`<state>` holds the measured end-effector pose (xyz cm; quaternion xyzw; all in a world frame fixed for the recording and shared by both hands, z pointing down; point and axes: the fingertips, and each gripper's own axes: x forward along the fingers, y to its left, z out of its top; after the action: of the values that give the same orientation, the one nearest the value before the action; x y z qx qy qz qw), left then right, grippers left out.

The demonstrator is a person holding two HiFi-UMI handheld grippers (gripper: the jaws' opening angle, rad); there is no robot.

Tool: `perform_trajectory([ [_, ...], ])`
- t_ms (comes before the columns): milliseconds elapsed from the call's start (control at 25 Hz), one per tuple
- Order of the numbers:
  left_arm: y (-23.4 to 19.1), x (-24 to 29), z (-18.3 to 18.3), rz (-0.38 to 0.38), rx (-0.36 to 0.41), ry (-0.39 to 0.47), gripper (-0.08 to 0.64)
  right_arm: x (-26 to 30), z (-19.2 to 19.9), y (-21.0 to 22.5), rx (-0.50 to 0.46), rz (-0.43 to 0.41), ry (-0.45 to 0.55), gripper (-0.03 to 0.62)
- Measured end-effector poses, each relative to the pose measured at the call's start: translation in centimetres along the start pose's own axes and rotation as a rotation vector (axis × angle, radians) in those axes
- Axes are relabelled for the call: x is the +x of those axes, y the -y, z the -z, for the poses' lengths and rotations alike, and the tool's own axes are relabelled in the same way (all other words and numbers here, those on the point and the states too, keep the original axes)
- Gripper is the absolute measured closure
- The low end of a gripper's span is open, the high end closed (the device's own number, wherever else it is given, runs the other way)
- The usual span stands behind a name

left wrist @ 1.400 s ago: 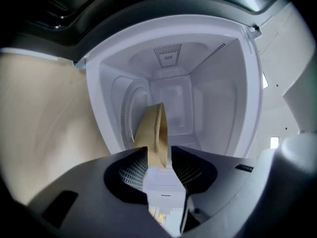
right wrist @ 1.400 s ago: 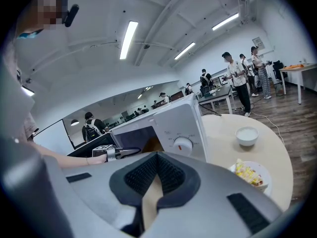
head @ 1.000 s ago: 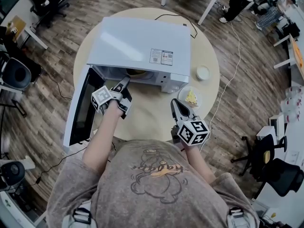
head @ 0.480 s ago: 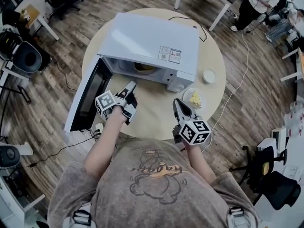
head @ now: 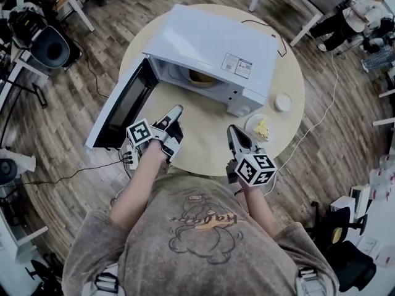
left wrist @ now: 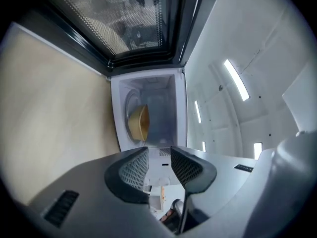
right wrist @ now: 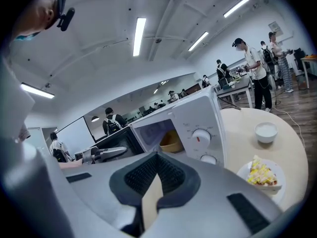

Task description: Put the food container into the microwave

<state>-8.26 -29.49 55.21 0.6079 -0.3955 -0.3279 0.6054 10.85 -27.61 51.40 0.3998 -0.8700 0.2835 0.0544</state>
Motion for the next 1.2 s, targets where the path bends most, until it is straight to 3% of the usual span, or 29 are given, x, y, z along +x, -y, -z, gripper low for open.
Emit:
perform_trajectory([
  [200,0.9,-1.9,0.2,0.025,0.005,0.077,0.457,0.8,0.3,-0.6,-0.020,-0.070,-0.023,0.592],
  [400,-0.3,-3.6,0.4,-0.039,0.031,0.117,0.499,1.2,0.8,-0.9,-0.040,-0.121,-0.034,0.592],
  [520,0.0,-4.3,0.6,-0.024,0.011,0.136,0.508,1.3,0.7,-0.8,-0.045,-0.133,-0.032,0.592],
  [880,0.8,-6.4,0.1,-0.012,0.010,0.121,0.523,0.8,0.9,-2.1,-0.030,-0.089,-0.002,0.592],
  [1200,1.8,-10.2,-0.6,0.030,-0.039,0.106,0.523,-1.0,2.3,-5.9,-0.061,-0.043,-0.013,0.592],
])
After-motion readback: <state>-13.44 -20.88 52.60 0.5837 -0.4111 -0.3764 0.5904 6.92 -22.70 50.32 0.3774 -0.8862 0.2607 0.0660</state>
